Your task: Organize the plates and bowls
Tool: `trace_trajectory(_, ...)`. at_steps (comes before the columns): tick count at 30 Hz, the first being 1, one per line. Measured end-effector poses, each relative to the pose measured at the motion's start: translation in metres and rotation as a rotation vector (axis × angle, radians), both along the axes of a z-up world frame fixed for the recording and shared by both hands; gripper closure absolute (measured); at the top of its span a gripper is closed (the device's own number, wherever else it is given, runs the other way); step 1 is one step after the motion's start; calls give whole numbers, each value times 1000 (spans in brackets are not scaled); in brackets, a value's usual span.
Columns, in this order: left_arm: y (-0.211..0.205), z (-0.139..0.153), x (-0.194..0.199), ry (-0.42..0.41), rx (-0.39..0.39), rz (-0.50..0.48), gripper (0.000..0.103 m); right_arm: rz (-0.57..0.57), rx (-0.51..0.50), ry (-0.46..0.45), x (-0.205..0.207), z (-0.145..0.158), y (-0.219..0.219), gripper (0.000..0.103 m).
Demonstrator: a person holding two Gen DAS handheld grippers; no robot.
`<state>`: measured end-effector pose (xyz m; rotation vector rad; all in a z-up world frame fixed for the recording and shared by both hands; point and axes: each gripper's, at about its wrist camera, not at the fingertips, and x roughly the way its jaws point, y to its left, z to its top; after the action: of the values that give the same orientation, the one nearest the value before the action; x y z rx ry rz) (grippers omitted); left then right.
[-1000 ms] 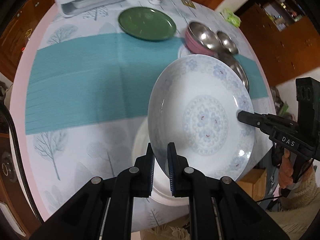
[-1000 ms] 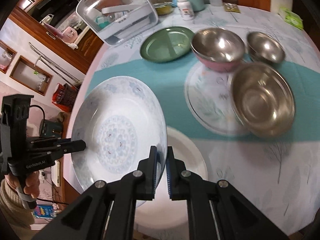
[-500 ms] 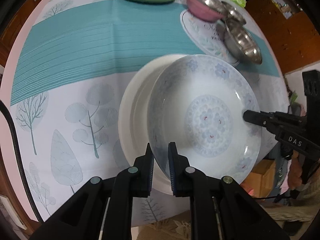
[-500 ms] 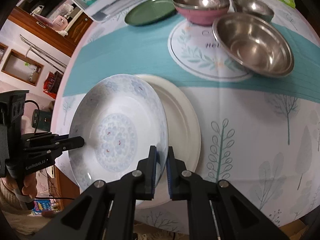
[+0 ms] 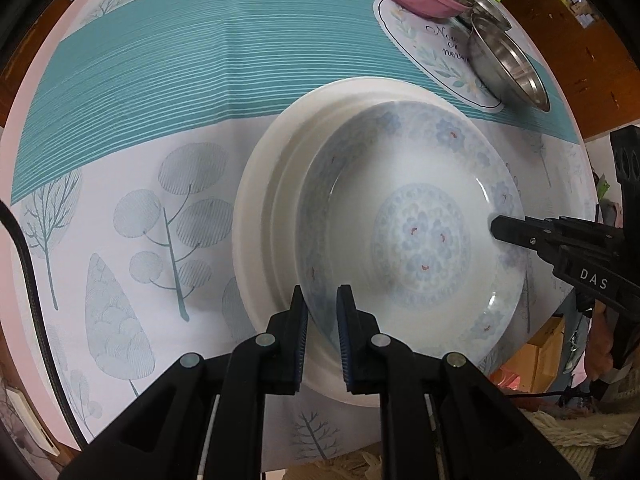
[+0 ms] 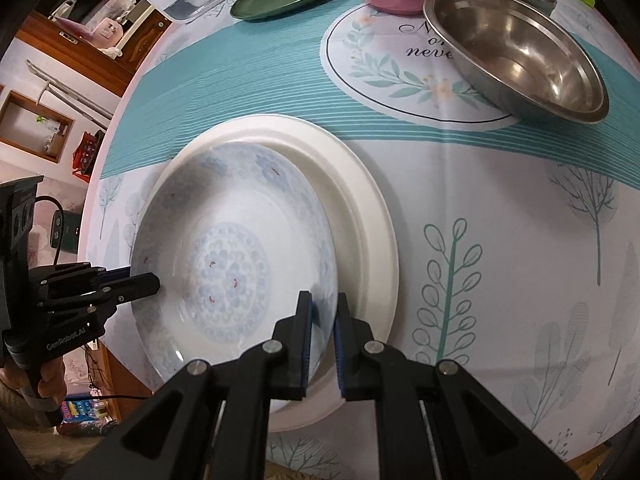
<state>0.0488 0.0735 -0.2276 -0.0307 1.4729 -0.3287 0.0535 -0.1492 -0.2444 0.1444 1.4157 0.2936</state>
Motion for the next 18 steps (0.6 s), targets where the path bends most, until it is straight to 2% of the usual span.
trace_trajectory(11,-8,-1,6,-10,9,-1,90,36,-27,-15,1,-1,5,91)
trace_trajectory(16,-4,3,5,-18,-11,9,73,57,-55,-23,1,0,9,89)
trace_trajectory(18,-2,6,4,-29,-15,15,70,58,-59,-24,1,0,10,89)
